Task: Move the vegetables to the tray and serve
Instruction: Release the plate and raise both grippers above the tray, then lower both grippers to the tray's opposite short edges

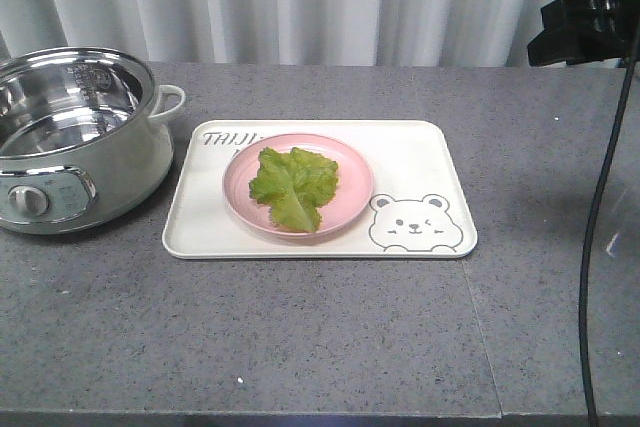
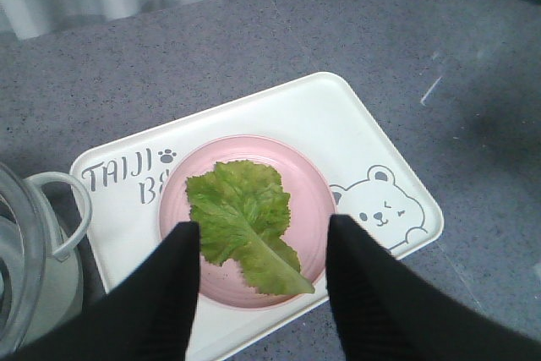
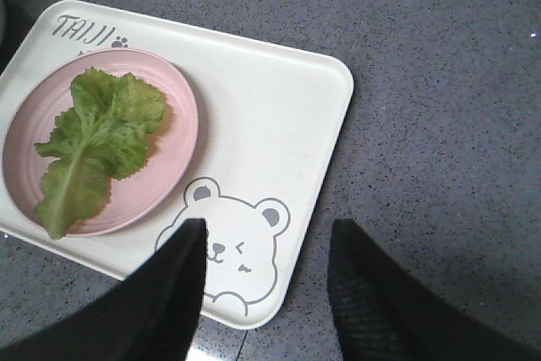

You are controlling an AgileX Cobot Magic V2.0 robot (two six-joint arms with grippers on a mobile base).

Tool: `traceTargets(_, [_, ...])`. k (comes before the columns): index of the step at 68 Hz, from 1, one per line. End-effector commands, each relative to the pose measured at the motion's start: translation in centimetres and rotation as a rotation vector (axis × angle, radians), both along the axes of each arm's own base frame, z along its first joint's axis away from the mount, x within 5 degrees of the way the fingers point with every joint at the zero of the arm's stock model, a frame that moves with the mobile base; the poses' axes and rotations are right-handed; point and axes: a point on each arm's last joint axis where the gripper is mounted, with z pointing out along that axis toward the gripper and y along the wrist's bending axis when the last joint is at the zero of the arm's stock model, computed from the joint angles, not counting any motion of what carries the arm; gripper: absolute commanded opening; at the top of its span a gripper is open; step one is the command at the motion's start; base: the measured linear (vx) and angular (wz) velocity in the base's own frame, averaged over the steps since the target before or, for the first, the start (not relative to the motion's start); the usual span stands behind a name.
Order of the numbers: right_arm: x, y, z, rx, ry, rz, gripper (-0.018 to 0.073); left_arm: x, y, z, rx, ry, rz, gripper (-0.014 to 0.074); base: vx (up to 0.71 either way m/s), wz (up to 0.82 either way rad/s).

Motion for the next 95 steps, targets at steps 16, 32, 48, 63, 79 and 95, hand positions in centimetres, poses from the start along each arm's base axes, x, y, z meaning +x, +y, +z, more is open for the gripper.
traceTargets(16, [-1.3, 0.0, 2.3, 0.021, -0.069, -0.008, 0.0328, -0.1, 0.2, -2.3, 0.065, 0.057, 0.015, 0.0194, 0.0, 0.0])
traceTargets(32, [-1.6, -0.1, 1.0, 0.002, 0.063, -0.024, 0.0328, 0.4, 0.0, -5.0, 0.107, 0.144, 0.015, 0.0152, 0.0, 0.0])
traceTargets(48, [-0.3, -0.3, -1.0, 0.002, 0.167, -0.041, 0.033, 0.7, 0.5, -5.6, 0.151, 0.148, 0.06, 0.0161, 0.0, 0.0])
traceTargets(63, [1.4, -0.4, -3.2, 0.012, 0.244, -0.046, 0.0356, 1.0, 1.1, -5.6, 0.184, 0.137, 0.13, 0.0251, 0.0, 0.0])
traceTargets(79, [2.3, -0.4, -4.7, 0.028, 0.299, -0.054, 0.0418, 1.5, 0.8, -6.4, 0.178, 0.17, 0.14, 0.0363, 0.0, 0.0])
traceTargets(95, [2.3, -0.4, -4.7, 0.028, 0.3, -0.054, 0.0418, 1.7, 0.7, -10.4, 0.233, 0.297, 0.136, 0.0365, 0.0, 0.0])
